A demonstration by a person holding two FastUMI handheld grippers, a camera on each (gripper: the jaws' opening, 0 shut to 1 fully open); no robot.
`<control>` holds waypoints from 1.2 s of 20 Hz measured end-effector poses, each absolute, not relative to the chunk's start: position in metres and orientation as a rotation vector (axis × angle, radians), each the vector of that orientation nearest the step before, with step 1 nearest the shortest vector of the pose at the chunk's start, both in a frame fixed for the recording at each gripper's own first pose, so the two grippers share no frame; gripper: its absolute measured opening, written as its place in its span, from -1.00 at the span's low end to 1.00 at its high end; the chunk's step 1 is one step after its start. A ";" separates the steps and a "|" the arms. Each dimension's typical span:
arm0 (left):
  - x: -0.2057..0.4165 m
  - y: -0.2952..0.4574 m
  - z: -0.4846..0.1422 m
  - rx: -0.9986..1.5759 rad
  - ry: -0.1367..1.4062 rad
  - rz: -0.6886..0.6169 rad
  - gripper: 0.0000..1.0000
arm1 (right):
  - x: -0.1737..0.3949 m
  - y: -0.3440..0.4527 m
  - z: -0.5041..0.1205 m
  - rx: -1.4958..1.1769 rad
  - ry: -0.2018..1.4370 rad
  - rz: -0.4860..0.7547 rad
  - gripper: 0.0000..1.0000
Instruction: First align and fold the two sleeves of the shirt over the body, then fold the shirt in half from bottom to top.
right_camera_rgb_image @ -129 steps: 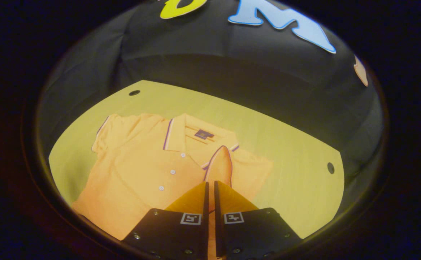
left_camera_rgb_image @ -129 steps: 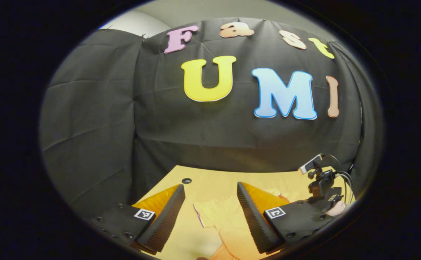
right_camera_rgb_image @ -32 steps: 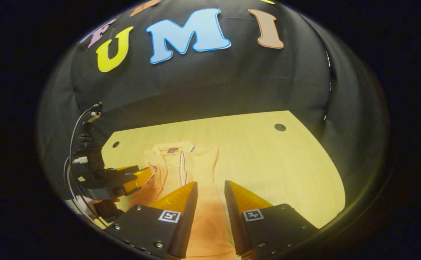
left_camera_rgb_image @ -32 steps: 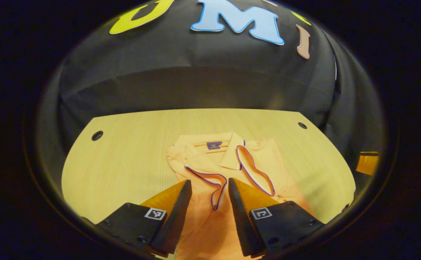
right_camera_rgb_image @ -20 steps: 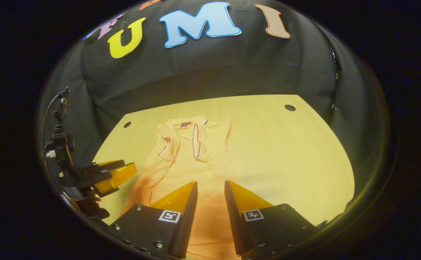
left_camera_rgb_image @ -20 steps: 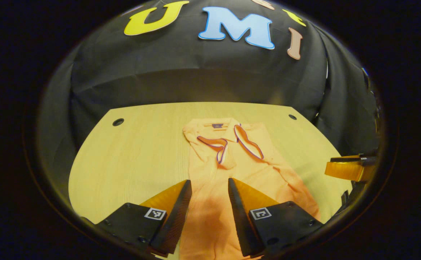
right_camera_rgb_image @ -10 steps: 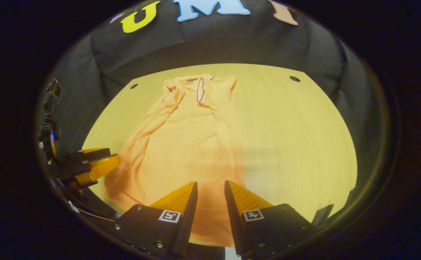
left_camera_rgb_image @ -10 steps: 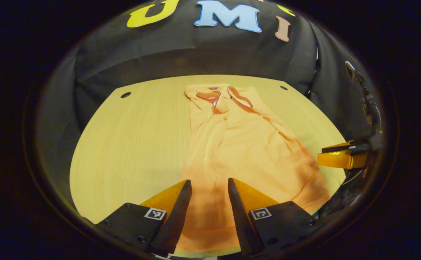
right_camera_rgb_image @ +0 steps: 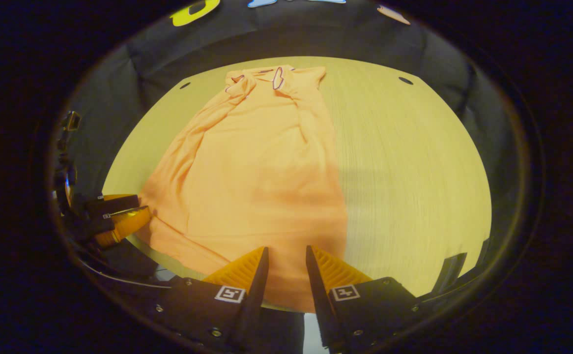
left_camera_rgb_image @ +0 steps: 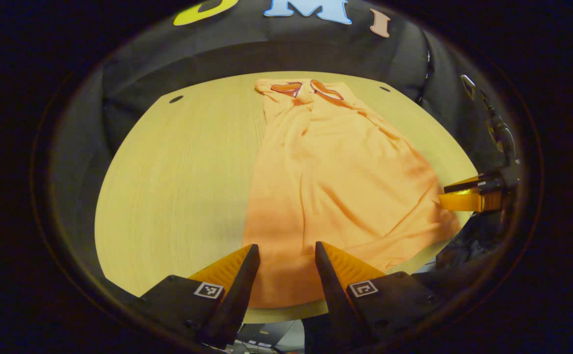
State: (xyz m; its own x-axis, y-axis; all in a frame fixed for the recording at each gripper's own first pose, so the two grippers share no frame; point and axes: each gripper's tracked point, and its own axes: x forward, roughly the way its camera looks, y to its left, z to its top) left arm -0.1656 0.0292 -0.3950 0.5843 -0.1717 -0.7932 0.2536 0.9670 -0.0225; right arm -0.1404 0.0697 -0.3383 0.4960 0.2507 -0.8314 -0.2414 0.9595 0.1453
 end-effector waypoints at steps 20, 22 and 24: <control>-0.184 0.040 -0.410 0.196 1.197 -0.209 0.92 | -0.165 0.047 -0.370 -0.164 1.268 0.253 0.93; -0.182 0.040 -0.410 0.192 1.212 -0.203 0.92 | -0.164 0.047 -0.370 -0.158 1.318 0.239 0.93; -0.181 0.039 -0.412 0.195 1.231 -0.204 0.95 | -0.163 0.048 -0.371 -0.157 1.364 0.236 0.93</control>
